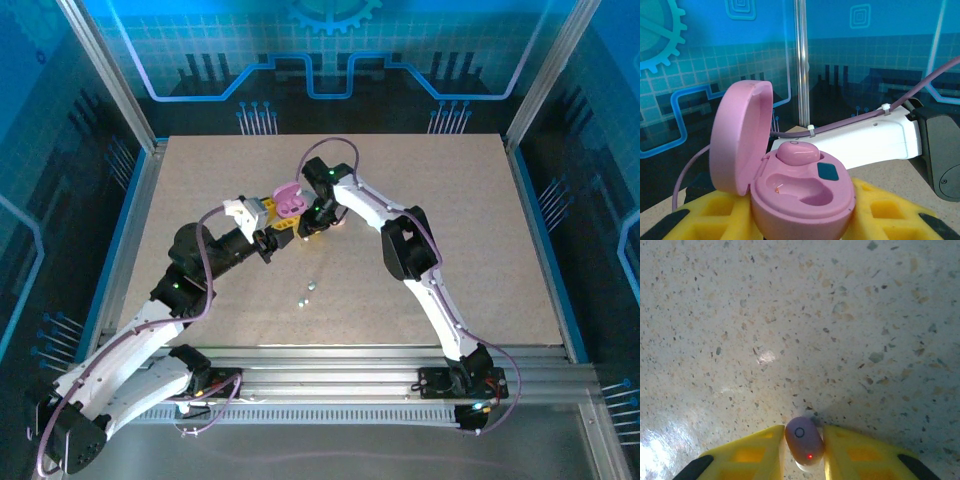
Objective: Insert wireless bluetooth earbuds into charging case
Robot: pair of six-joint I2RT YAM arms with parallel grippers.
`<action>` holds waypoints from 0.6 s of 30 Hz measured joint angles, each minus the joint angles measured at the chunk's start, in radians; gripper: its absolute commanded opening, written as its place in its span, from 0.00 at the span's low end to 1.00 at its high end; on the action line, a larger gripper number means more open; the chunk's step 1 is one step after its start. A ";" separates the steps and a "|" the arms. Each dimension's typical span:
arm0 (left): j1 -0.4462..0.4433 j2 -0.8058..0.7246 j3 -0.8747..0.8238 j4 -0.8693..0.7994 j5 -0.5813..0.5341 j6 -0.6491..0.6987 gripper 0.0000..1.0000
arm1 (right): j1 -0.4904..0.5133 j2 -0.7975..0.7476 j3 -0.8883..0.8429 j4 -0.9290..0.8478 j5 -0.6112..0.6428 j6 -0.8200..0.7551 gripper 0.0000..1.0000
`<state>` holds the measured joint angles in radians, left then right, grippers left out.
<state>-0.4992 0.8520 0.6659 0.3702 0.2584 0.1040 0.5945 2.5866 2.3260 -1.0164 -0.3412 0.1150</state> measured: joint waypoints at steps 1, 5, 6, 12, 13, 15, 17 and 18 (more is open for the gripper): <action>0.000 0.000 0.000 0.000 0.000 0.000 0.36 | 0.000 0.000 0.000 0.000 0.000 0.002 0.24; 0.000 0.001 0.000 0.000 0.000 0.000 0.35 | 0.000 0.000 -0.002 0.008 -0.010 0.017 0.21; 0.000 0.003 0.000 0.000 0.000 0.000 0.35 | 0.000 0.000 -0.003 0.009 -0.013 0.021 0.20; 0.000 0.024 0.000 0.000 0.000 -0.001 0.36 | -0.001 -0.064 -0.126 0.069 -0.033 0.063 0.19; 0.000 0.028 0.000 0.001 0.000 0.000 0.35 | -0.002 -0.086 -0.157 0.078 -0.034 0.072 0.19; 0.000 0.036 0.000 0.001 0.000 -0.001 0.36 | -0.005 -0.143 -0.237 0.104 -0.034 0.091 0.19; 0.000 0.045 0.000 0.001 0.000 -0.001 0.36 | -0.010 -0.206 -0.305 0.127 -0.034 0.111 0.19; 0.000 0.051 0.000 0.002 0.000 -0.001 0.36 | -0.013 -0.246 -0.344 0.143 -0.034 0.121 0.19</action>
<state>-0.4992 0.9028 0.6659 0.3717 0.2581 0.1032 0.5816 2.3409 1.9820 -0.8734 -0.3752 0.2356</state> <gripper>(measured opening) 0.373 0.190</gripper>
